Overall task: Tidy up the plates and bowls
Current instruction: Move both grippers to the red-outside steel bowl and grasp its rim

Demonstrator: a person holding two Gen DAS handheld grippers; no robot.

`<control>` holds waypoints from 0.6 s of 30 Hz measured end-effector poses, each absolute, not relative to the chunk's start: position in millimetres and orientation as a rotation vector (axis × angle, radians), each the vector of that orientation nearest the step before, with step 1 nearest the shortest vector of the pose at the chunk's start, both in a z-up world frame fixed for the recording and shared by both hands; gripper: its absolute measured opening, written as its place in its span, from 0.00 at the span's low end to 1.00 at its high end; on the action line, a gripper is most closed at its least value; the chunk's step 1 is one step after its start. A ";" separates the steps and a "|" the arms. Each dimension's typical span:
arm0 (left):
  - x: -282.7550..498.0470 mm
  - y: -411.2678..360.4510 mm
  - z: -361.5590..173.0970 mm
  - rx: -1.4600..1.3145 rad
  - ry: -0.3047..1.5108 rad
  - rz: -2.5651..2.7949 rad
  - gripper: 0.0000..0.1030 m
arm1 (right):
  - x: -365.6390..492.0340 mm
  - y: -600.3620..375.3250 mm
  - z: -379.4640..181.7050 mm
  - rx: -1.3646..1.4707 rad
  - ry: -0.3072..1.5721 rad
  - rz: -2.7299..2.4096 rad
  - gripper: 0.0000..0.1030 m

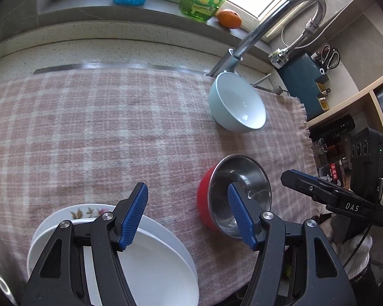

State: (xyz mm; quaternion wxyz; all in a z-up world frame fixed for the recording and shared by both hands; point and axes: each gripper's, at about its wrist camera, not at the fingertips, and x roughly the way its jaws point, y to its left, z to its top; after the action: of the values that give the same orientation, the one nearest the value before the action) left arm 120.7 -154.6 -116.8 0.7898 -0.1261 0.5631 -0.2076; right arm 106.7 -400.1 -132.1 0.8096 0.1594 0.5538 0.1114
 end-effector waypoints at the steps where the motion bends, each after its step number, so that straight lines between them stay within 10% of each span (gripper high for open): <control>1: 120.0 -158.1 -119.0 -0.273 1.218 -0.452 0.61 | 105.2 -400.1 -133.7 0.338 1.188 0.242 0.82; 18: 116.6 -178.1 -144.3 -0.287 1.291 -0.477 0.18 | 98.0 -400.2 -161.9 0.361 1.268 0.321 0.32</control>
State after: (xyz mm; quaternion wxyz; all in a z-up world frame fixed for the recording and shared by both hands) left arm 116.6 -178.1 -144.3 0.7630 -0.1321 0.5935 -0.2194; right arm 98.0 -400.2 -161.9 0.7785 0.1669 0.5866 0.1483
